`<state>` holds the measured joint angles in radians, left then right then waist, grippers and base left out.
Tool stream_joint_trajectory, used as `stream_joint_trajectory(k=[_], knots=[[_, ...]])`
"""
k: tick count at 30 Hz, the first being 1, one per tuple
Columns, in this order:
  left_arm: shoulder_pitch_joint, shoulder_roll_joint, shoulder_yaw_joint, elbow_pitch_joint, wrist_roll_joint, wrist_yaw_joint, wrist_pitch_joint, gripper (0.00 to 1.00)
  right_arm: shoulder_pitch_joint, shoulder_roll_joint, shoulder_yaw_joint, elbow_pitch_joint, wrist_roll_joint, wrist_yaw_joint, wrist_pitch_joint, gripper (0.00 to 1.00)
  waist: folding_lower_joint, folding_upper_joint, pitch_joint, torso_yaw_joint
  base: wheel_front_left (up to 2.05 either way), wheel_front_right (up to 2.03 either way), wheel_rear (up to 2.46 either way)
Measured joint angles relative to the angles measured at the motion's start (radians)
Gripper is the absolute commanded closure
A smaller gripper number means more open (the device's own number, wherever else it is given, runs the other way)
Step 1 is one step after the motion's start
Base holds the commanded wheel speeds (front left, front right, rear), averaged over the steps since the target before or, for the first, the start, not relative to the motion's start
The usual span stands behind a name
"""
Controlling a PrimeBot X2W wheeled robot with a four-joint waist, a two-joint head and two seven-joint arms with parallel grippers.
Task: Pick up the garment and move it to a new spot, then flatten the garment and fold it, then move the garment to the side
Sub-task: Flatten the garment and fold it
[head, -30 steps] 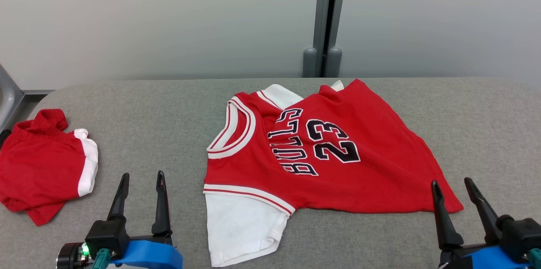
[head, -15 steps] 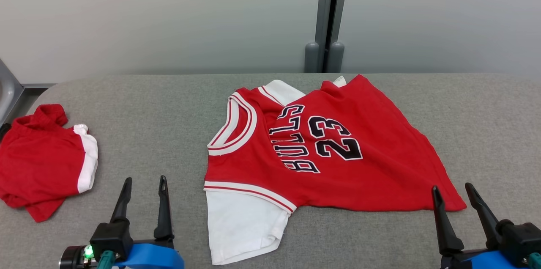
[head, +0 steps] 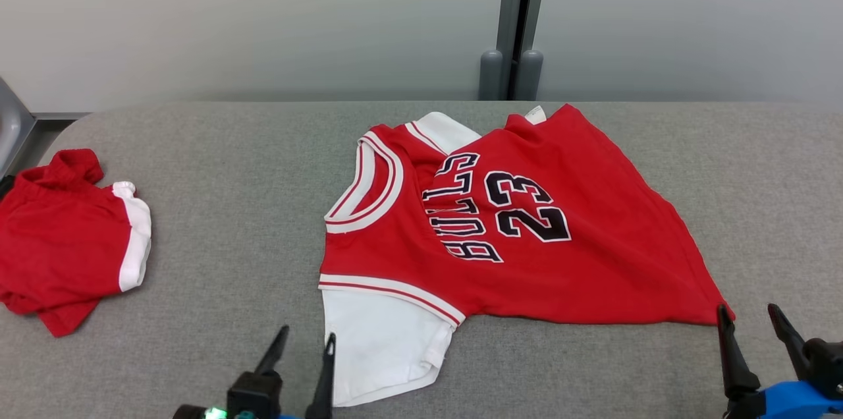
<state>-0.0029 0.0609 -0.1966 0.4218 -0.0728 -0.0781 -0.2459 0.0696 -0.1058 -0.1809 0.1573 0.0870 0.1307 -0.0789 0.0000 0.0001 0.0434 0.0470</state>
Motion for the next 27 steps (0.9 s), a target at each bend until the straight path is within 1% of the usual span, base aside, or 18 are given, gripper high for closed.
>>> stream_joint_trajectory(k=[6, 12, 20, 27], knots=[[0.003, 0.008, -0.059, 0.073, 0.007, -0.025, 0.016, 0.00, -0.068, -0.028, -0.027, 0.152, 0.000, 0.000, -0.027, 0.00, 0.0000, 0.0000, 0.019, 0.006, 0.00, 0.00, 0.00], [0.003, 0.010, -0.104, 0.131, 0.008, -0.033, 0.024, 0.00, -0.150, -0.047, -0.043, 0.302, -0.005, 0.000, -0.061, 0.00, 0.0000, 0.0000, 0.040, 0.012, 0.00, 0.00, 0.00], [-0.020, 0.005, -0.141, 0.179, -0.006, -0.038, 0.015, 0.00, -0.252, -0.070, -0.036, 0.502, -0.001, 0.000, -0.103, 0.00, 0.0000, 0.0000, 0.074, 0.021, 0.00, 0.00, 0.00], [-0.073, -0.004, -0.170, 0.208, -0.041, -0.042, 0.006, 0.00, -0.333, -0.080, -0.004, 0.636, 0.022, 0.000, -0.138, 0.00, 0.0000, 0.0000, 0.106, 0.027, 0.00, 0.00, 0.00]])
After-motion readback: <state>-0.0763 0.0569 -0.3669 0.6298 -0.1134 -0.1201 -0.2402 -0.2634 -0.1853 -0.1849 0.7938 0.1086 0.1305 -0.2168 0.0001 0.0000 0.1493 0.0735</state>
